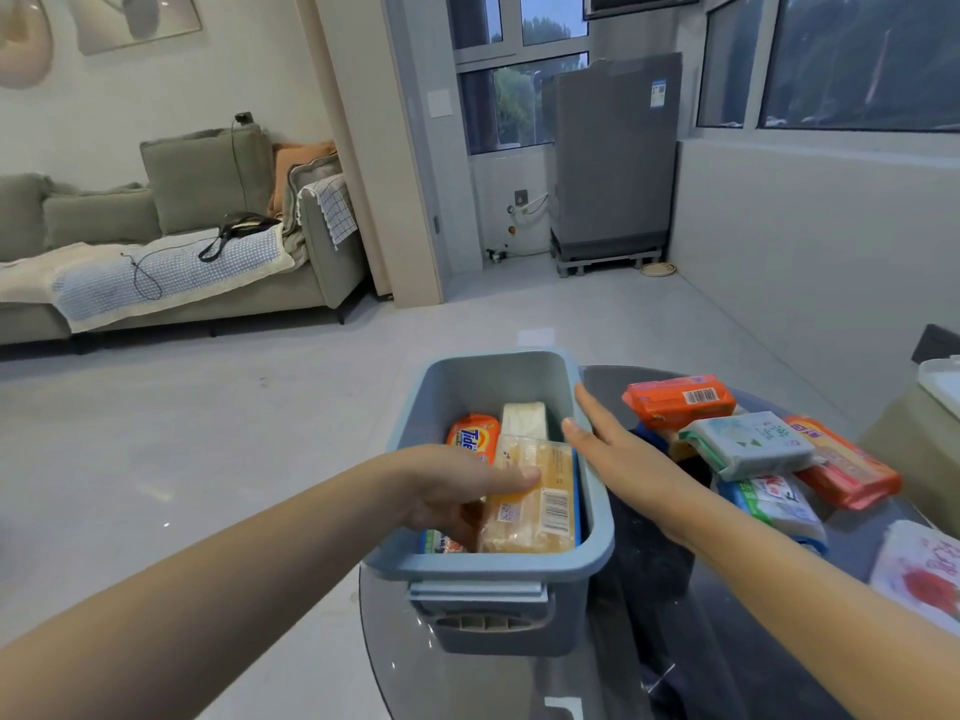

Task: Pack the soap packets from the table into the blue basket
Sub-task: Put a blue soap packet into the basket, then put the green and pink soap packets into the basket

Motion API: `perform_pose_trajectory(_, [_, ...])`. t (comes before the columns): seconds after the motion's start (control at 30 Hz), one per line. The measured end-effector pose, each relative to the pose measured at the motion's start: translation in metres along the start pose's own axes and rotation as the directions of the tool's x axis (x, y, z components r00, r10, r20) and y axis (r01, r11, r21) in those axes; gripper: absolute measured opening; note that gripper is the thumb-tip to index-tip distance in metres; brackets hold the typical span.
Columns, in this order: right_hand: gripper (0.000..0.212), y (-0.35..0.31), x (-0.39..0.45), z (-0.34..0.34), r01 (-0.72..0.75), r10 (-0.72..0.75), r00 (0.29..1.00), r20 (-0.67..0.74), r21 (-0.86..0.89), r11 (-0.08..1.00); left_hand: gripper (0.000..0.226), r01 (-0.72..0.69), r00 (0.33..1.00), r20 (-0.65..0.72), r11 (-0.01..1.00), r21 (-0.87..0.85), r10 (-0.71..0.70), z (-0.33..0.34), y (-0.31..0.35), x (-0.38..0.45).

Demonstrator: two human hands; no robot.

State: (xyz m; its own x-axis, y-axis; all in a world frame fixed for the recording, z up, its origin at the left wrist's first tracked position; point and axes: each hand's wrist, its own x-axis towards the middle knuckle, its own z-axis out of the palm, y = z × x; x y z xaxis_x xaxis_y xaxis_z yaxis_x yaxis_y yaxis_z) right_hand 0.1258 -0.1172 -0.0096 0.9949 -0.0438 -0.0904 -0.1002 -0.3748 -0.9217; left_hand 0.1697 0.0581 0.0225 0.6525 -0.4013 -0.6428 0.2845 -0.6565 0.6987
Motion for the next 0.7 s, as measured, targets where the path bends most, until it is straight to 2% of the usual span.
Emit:
perform_pose_trajectory(0.07, [0.059, 0.0, 0.0, 0.001, 0.006, -0.006, 1.0, 0.008, 0.003, 1.0, 0.053, 0.014, 0.999, -0.038, 1.0, 0.002, -0.014, 0.007, 0.0, 0.001])
perform_pose_trajectory(0.17, [0.059, -0.001, 0.0, 0.003, 0.027, -0.027, 1.0, 0.011, 0.025, 0.999, 0.057, 0.005, 0.996, -0.091, 1.0, -0.03, -0.008, 0.015, -0.005, 0.002])
perform_pose_trajectory(0.27, [0.058, -0.001, -0.003, 0.004, 0.028, -0.028, 1.0, 0.007, 0.013, 1.0, 0.07, 0.013, 0.981, -0.195, 0.99, 0.144, 0.015, 0.019, -0.011, 0.003])
perform_pose_trajectory(0.33, [0.057, 0.0, -0.006, 0.003, 0.027, -0.028, 1.0, 0.004, 0.038, 0.999, 0.073, 0.01, 0.959, -0.279, 0.985, 0.173, 0.04, 0.022, -0.01, 0.002])
perform_pose_trajectory(0.4, [0.056, 0.004, -0.011, 0.002, 0.035, -0.035, 0.999, -0.005, 0.05, 0.998, 0.071, -0.049, 0.907, -0.404, 0.983, 0.175, 0.117, 0.027, -0.004, -0.001])
perform_pose_trajectory(0.5, [0.05, 0.011, -0.017, -0.004, 0.063, -0.062, 0.997, -0.05, 0.018, 0.998, 0.06, -0.241, 0.791, -0.535, 0.955, 0.174, 0.297, 0.039, 0.006, -0.004])
perform_pose_trajectory(0.57, [0.046, 0.015, -0.019, -0.013, 0.081, -0.079, 0.992, -0.099, 0.014, 0.997, 0.058, -0.323, 0.729, -0.58, 0.93, 0.177, 0.364, 0.05, 0.013, -0.006])
perform_pose_trajectory(0.7, [0.029, 0.022, -0.024, -0.039, 0.113, -0.077, 0.97, -0.232, 0.149, 0.982, 0.052, -0.437, 0.614, -0.61, 0.859, 0.265, 0.501, 0.074, 0.033, -0.005])
